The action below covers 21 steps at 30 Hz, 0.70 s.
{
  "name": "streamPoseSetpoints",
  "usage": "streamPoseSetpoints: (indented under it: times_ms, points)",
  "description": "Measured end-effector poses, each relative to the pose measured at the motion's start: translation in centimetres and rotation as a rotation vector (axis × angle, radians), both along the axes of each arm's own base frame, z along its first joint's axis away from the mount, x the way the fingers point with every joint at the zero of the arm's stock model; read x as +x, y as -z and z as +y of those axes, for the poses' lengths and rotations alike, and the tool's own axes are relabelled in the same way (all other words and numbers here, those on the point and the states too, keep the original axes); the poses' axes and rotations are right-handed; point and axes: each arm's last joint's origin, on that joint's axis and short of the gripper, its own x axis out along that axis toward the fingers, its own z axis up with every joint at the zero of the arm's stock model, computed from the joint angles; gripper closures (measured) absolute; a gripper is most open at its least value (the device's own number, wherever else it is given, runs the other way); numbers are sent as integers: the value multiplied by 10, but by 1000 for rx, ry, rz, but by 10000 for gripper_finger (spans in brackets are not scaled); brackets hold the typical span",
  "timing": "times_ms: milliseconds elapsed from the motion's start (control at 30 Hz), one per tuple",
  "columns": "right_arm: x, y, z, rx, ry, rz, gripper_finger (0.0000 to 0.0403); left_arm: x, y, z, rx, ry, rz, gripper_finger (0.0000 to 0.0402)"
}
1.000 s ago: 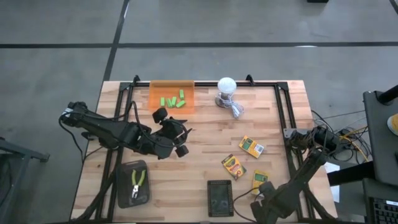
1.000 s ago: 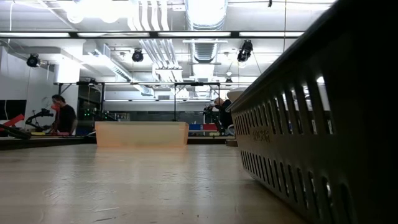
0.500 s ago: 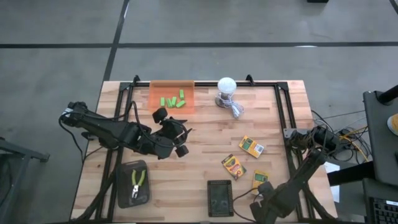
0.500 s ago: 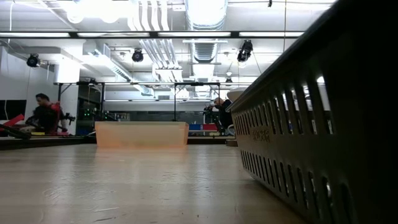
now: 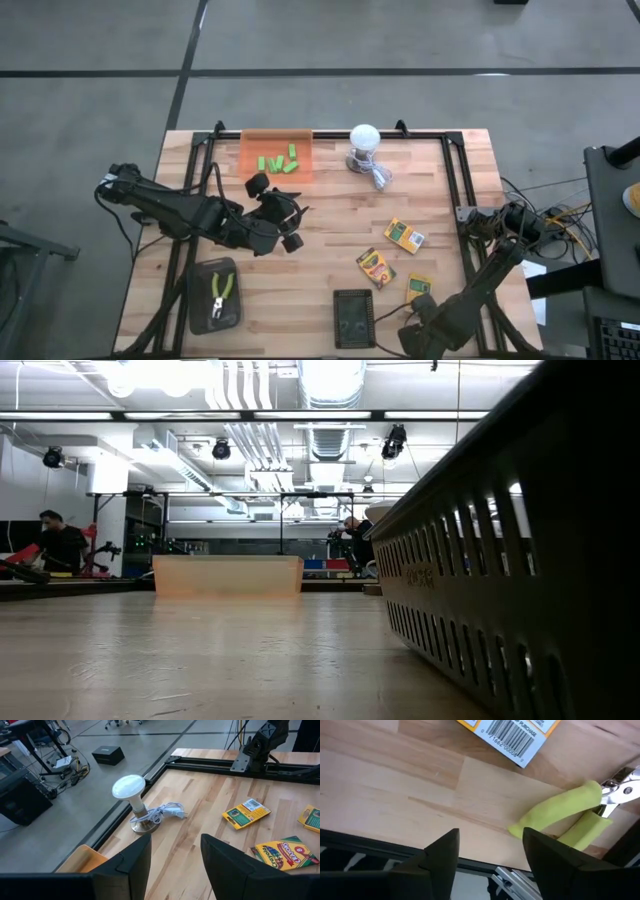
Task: Pick & Place School Supplies
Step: Put the green hole puncher into the left black bin
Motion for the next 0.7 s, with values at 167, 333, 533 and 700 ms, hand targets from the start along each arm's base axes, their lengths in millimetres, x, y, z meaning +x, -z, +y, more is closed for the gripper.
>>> streamPoseSetpoints:
  times_ms: [167, 333, 533, 700]
  points:
    - [0, 0, 0, -4, 18, 5, 181, 0, 0, 0, 0, 0, 0, 225]
    - [1, 0, 0, -17, -2, -39, 181, 0, 0, 0, 0, 0, 0, 225]
    - [2, 0, 0, -24, 52, -49, 181, 0, 0, 0, 0, 0, 0, 225]
    - [5, -1, 4, 2, 58, -92, 181, 0, 0, 0, 0, 0, 0, 225]
